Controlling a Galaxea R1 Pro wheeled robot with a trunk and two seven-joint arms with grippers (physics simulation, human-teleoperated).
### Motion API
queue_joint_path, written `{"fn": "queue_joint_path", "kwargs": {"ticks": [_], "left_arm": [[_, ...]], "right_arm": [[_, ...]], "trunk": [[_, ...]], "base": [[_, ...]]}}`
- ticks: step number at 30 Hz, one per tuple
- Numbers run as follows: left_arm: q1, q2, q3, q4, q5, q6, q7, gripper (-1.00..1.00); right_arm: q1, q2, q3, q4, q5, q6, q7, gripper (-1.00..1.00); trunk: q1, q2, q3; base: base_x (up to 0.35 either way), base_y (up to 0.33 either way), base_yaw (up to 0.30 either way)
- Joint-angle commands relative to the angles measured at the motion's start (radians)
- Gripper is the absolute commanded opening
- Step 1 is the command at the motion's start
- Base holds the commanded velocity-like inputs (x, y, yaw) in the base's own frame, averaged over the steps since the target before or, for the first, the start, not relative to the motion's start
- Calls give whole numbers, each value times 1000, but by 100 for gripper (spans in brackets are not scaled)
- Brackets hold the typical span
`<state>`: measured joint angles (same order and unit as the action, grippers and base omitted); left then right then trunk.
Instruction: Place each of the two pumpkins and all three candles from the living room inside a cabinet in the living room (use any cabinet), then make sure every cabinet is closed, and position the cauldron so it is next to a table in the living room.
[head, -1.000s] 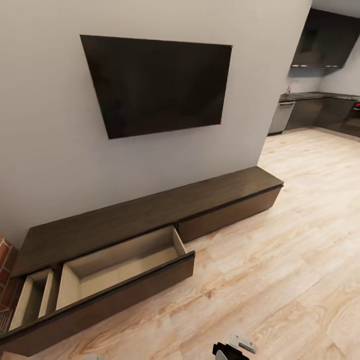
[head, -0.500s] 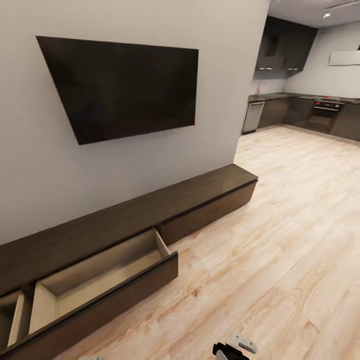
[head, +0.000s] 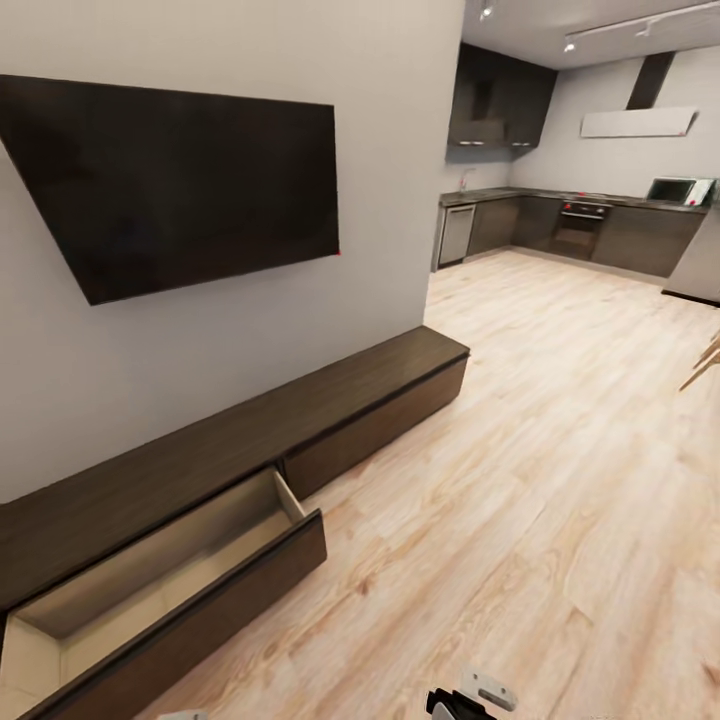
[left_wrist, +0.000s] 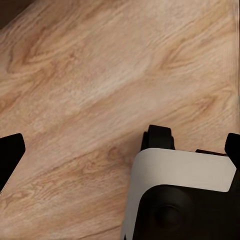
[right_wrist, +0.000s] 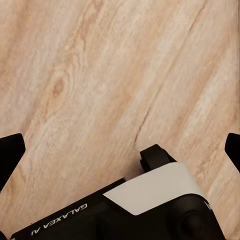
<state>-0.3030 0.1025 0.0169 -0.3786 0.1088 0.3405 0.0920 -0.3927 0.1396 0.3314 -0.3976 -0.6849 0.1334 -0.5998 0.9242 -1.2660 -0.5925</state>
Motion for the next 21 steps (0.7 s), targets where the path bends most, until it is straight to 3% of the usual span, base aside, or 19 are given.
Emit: {"fn": "queue_joint_path", "kwargs": {"ticks": [1, 11, 21], "left_arm": [[0, 0, 0, 0, 0, 0, 0, 100], [1, -1, -1, 19, 2, -51, 0, 100], [0, -6, -2, 26, 2, -58, 0, 100]], "right_arm": [[0, 0, 0, 0, 0, 0, 0, 100], [0, 0, -1, 2, -1, 0, 0, 100], [0, 0, -2, 2, -1, 0, 0, 100]], "trunk": [[0, 0, 1], [0, 0, 8], [0, 0, 14]], "base": [[0, 0, -280], [0, 0, -280], [0, 0, -280]]}}
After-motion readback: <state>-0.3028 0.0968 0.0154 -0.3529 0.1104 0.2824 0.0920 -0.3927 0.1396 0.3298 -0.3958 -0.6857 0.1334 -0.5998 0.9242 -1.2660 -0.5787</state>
